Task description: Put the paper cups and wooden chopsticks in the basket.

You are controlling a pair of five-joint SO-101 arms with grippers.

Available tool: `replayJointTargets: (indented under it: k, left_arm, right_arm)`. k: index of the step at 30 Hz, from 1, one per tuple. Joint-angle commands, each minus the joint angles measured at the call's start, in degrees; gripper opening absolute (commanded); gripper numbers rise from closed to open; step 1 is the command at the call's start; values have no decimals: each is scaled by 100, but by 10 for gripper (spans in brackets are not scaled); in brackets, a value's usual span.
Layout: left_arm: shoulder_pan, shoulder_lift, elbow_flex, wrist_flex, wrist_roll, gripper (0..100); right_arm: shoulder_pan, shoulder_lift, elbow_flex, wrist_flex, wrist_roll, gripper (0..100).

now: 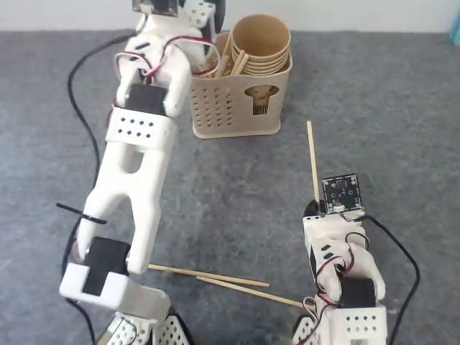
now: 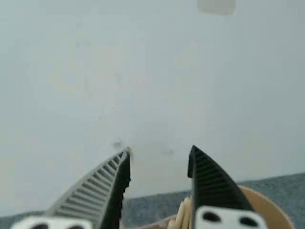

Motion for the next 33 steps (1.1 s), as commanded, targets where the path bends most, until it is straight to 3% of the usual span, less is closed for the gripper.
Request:
replayJointTargets:
  k: [1,4,10,14,16,21,24,27,33]
  left_arm:
    - [-220,-677,-251,800,53,209]
    - [-334,-1152,-242,1723,53,209]
    - [-774,-2154,-171,4615,53,209]
    - [-1345,-2470,892,5310,70,209]
    - [-1811,-2514,1930,4844,70,209]
    - [-2585,-2567,4927,1644,70,209]
    - [-2769,-2514,6062,352,53,211]
    - [-2787,-2523,6598,-149,53,212]
    - [-2963,-2505,6571,-185,62,213]
  right_arm:
    - [48,-40,105,-163,114,7]
    - [57,-40,105,-163,105,7]
    - [75,-40,105,-163,105,7]
    - [163,-40,105,-163,97,7]
    - [321,-40,70,-180,70,7]
    - [391,-40,18,-277,-246,7]
    - [409,-92,18,-576,-264,7]
    - [400,-101,-79,-919,-264,7]
    - [259,-92,-1134,-1200,-589,7]
